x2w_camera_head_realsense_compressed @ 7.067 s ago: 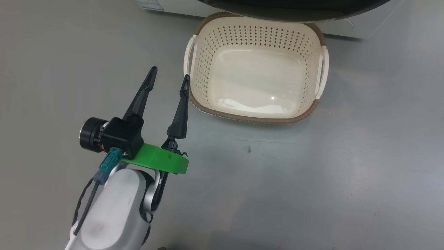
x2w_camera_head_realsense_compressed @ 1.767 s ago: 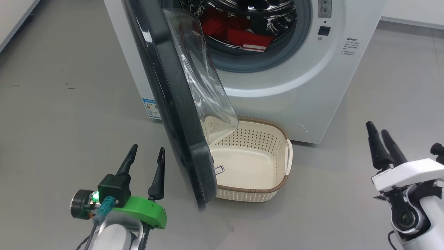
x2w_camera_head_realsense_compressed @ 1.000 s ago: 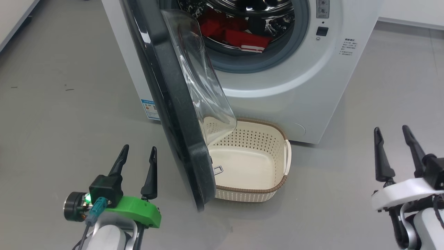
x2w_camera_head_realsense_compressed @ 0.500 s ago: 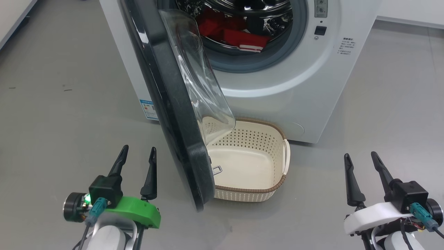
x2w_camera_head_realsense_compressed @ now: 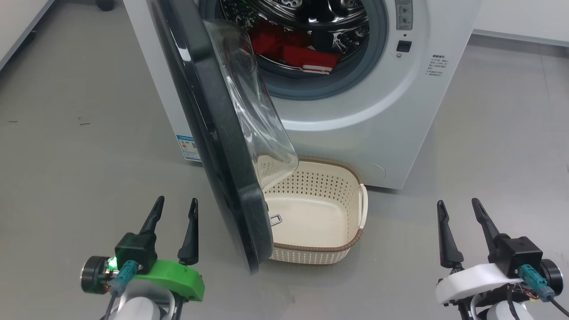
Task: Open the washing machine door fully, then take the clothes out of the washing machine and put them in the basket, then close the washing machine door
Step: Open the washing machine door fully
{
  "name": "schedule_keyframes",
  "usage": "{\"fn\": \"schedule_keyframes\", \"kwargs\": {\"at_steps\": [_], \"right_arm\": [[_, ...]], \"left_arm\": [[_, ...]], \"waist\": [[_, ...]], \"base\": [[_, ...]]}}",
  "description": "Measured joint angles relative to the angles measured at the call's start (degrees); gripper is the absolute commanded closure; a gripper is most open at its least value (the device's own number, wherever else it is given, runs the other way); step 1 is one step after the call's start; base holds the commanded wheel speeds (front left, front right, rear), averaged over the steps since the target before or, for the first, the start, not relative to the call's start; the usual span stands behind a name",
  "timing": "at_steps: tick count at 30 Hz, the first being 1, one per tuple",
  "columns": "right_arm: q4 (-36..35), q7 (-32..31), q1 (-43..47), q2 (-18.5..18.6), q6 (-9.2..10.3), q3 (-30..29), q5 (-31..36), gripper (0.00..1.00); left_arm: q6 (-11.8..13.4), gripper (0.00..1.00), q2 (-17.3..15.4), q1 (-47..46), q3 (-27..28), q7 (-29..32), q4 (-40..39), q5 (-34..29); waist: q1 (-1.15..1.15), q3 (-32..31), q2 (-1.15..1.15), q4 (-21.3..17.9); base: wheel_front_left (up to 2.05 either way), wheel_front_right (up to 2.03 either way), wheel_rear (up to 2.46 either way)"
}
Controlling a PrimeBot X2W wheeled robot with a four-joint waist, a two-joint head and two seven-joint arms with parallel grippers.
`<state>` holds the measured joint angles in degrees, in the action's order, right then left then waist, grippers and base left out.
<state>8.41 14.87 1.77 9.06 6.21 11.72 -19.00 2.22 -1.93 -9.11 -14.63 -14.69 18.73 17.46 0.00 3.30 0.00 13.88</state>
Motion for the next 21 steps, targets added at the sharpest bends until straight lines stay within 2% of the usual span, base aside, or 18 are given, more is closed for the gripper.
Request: {"fn": "schedule_keyframes", "kwargs": {"at_steps": [1, 2, 21], "right_arm": [[-0.02, 0.00, 0.08, -0.08, 0.00, -0.13, 0.04, 0.00], [-0.03, 0.00, 0.22, -0.15, 0.00, -0.30, 0.07, 0.00], [0.20, 0.00, 2.33, -1.80, -0.63, -2.09, 2.32, 0.00]], "left_arm": [[0.00, 0.93, -0.01, 0.10, -0.05, 0.00, 0.24, -0.03], [0.00, 1.00, -0.01, 0.20, -0.08, 0.00, 0.38, -0.15], [0.01, 1.00, -0.01, 0.38, -0.01, 0.00, -0.09, -1.40]], "waist": [[0.00, -0.15, 0.00, -0.07], [0.00, -0.26, 0.00, -0.13], [0.00, -1.28, 0.00, -0.07]], "base": [[0.00, 0.00, 0.00], [0.00, 0.00, 0.00], [0.00, 0.00, 0.00]]}}
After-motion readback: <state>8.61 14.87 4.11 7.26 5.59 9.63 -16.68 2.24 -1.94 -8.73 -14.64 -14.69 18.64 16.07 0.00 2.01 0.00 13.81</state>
